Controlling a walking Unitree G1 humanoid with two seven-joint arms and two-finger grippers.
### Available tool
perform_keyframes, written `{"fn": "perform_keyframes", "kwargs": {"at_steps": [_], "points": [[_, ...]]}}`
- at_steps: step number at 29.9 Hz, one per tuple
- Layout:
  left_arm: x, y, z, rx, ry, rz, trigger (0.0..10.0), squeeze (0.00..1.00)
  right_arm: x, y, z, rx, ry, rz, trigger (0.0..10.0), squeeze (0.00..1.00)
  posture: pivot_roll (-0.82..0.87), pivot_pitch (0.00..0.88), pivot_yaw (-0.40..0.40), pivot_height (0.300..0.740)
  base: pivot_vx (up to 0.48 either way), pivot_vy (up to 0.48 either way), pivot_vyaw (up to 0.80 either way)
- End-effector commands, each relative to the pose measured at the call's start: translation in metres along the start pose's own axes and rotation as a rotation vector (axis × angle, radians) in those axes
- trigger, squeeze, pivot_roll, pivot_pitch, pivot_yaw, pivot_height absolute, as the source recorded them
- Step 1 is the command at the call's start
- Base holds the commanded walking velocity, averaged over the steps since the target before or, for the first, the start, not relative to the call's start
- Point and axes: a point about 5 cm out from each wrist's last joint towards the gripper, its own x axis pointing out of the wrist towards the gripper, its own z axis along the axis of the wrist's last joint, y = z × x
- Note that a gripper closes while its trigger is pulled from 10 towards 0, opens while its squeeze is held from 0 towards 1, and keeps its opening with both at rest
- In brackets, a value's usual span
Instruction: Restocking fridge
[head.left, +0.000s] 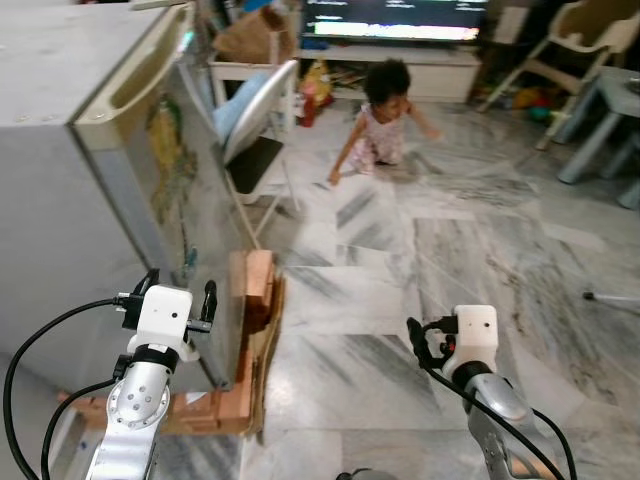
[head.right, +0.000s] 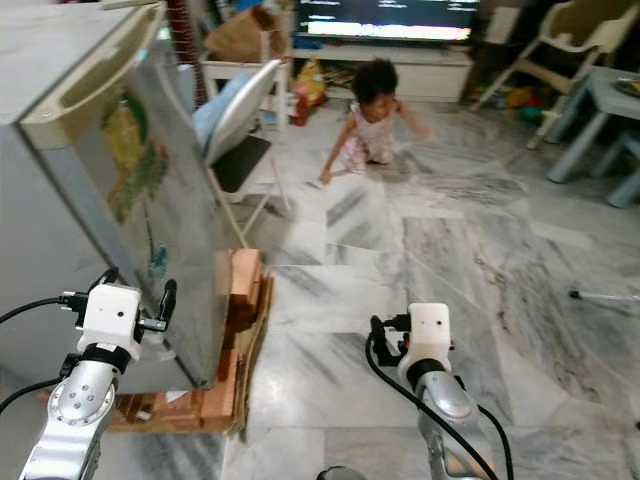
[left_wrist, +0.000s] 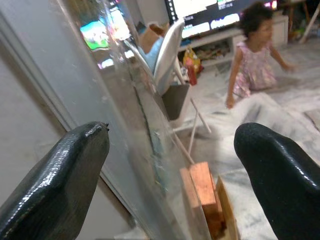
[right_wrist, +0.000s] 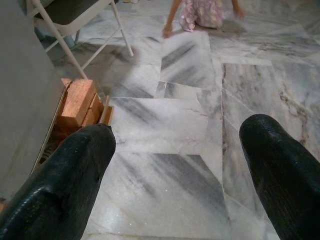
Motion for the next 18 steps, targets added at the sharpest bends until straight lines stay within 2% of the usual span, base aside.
{"fn": "perform_keyframes", "kwargs": {"at_steps": [1,5,7,9,13,18], "points": [[-0.002,0.010,-0.003,-0.010,0.020,0.040,10.0,0.00,0.001,0.001,0.002,-0.007,-0.008,0.002,10.0,0.00,0.04,0.021,-0.028,0.740,0.000,0.000,0.00],[-0.002,0.008,-0.006,-0.047,0.045,0.024,10.0,0.00,0.001,0.002,0.000,-0.002,-0.002,0.007,10.0,0.00,0.04,0.023,-0.028,0.740,0.000,0.000,0.00],[-0.002,0.003,-0.008,-0.096,0.070,0.006,10.0,0.00,0.001,0.004,-0.001,-0.006,0.009,0.015,10.0,0.00,0.05,0.025,-0.031,0.740,0.000,0.000,0.00],[-0.002,0.002,-0.009,-0.102,0.075,0.004,10.0,0.00,0.001,0.004,-0.002,-0.005,0.014,0.018,10.0,0.00,0.04,0.027,-0.031,0.740,0.000,0.000,0.00],[0.013,-0.011,-0.011,-0.198,0.107,-0.076,10.0,0.00,0.001,0.007,-0.009,-0.016,0.072,0.049,10.0,0.00,0.04,0.030,-0.034,0.740,0.000,0.000,0.00],[0.029,-0.010,-0.012,-0.215,0.135,-0.079,10.0,0.00,0.001,0.004,-0.014,-0.027,0.106,0.041,10.0,0.00,0.03,0.028,-0.030,0.740,0.000,0.000,0.00]]}}
